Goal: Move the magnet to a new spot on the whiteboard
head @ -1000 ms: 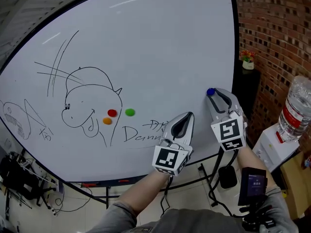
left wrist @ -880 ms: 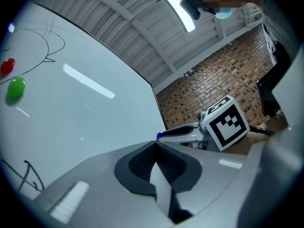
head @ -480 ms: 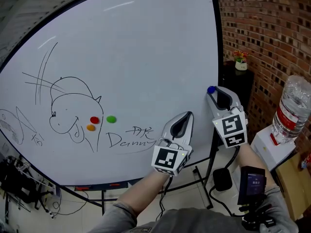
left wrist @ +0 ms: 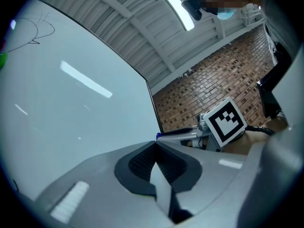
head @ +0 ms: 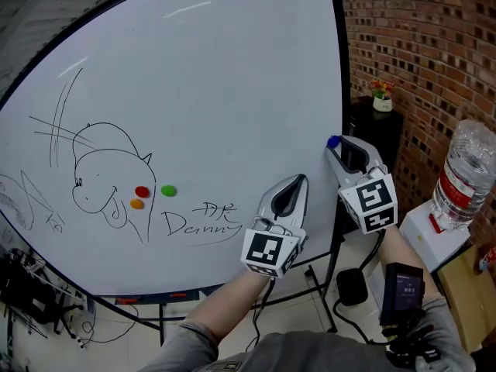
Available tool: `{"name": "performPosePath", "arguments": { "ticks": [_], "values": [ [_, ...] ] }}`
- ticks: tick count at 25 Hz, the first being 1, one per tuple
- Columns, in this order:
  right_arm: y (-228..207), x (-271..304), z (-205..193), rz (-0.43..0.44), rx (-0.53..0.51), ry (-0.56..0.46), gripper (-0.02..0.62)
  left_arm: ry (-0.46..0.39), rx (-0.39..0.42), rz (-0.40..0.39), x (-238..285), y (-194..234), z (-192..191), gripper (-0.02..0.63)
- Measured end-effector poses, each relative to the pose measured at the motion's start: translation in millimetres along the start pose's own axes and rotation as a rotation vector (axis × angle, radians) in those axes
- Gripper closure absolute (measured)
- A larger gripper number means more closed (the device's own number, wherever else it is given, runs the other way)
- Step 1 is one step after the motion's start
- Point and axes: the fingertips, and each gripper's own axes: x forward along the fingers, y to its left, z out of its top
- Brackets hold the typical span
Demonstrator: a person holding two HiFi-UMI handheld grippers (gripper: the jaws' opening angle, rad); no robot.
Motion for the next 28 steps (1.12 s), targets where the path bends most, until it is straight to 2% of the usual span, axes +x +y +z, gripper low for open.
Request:
{"name": "performPosePath", "arguments": {
  "ticks": [11, 14, 16, 21, 24, 28],
  "values": [
    [0, -1, 0, 0.0, -0.021, -0.012, 0.46, 0.005, 0.011, -0.001, 0, -1, 1, 0.604],
    [2, -2, -1, 0.002, -0.018, -0.005, 0.431, 0.009, 0.013, -0.001, -3, -1, 2, 0.604],
    [2, -4, -3, -0.005, -0.02, 0.0, 0.413, 0.016, 0.011, -0.001, -5, -2, 2, 0.604],
    [2, -15, -7, -0.049, -0.024, 0.015, 0.413, 0.042, 0.0, -0.007, -13, -2, 1, 0.604],
    [12, -20, -8, -0.059, -0.018, 0.028, 0.42, 0.037, -0.001, 0.001, -22, 4, 1, 0.604],
    [45, -20, -3, -0.035, -0.023, 0.037, 0.466, 0.039, -0.002, 0.024, -39, 20, 6, 0.604]
  ]
}}
